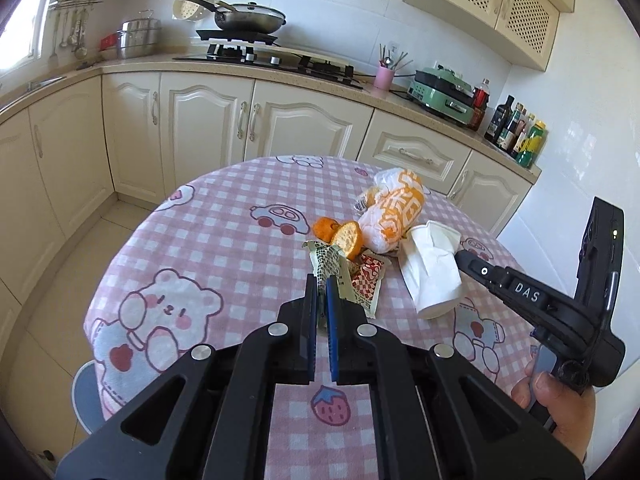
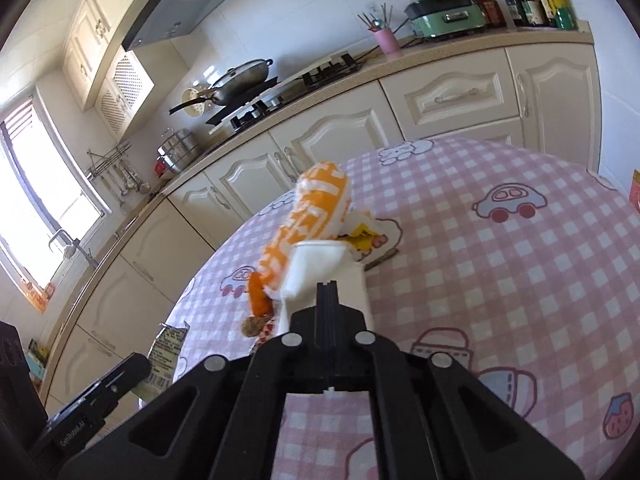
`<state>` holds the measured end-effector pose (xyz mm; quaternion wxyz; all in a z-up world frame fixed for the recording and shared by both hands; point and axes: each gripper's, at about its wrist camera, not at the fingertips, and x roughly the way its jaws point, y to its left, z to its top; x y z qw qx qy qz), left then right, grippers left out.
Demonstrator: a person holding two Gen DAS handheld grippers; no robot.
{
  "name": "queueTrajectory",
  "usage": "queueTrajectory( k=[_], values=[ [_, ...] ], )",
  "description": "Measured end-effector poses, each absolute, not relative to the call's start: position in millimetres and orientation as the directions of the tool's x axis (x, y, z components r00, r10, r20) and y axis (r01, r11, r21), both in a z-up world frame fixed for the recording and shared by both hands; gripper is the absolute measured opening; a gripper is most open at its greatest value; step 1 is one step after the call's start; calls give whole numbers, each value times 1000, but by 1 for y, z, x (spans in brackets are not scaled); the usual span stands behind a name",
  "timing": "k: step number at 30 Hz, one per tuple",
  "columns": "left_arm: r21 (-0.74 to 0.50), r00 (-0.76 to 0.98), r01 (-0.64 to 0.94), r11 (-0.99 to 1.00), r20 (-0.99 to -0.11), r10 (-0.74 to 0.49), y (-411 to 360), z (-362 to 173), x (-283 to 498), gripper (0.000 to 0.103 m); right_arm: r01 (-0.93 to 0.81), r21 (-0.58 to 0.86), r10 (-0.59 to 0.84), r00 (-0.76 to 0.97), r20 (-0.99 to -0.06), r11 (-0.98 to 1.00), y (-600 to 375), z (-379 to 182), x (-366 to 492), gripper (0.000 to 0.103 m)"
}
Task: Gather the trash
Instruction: 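Grasp the white paper cup with the right tool while the left grasps a clear wrapper, then carry the cup and wrapper over the blue bin and open both tools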
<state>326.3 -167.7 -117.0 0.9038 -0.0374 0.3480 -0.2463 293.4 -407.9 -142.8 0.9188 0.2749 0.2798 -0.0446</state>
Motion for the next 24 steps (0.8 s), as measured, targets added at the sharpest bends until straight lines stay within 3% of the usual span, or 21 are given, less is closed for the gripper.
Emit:
queueTrajectory(
  k=[5,6,7,8,18,19,21,24],
  values=[
    [-238,660,402,884,-594,-460,-150,-110,319,3,265,516,66,842,-536,815,-406,-144,289,6],
    [-236,664,397,887,-593,-455,-147,-109,318,3,277,510,52,841,-539,814,-405,-143,287,23],
    [-234,666,395,888,-593,-452,-145,-109,318,3,288,499,40,836,-548,817,-404,-141,287,53],
    [-234,668,391,890,-593,-449,-143,-109,318,3,297,477,26,828,-560,827,-401,-140,288,61],
    [-238,679,369,899,-592,-435,-132,-110,319,3,264,331,3,778,-628,906,-370,-137,319,60],
    [-238,679,368,899,-592,-434,-131,-110,320,3,257,330,10,775,-632,908,-369,-141,322,40],
    [-238,679,366,900,-592,-433,-129,-110,321,3,250,311,3,775,-632,917,-367,-145,324,22],
    [-248,683,357,900,-588,-433,-122,-111,323,3,246,295,-11,785,-620,923,-362,-140,320,18]
  ],
)
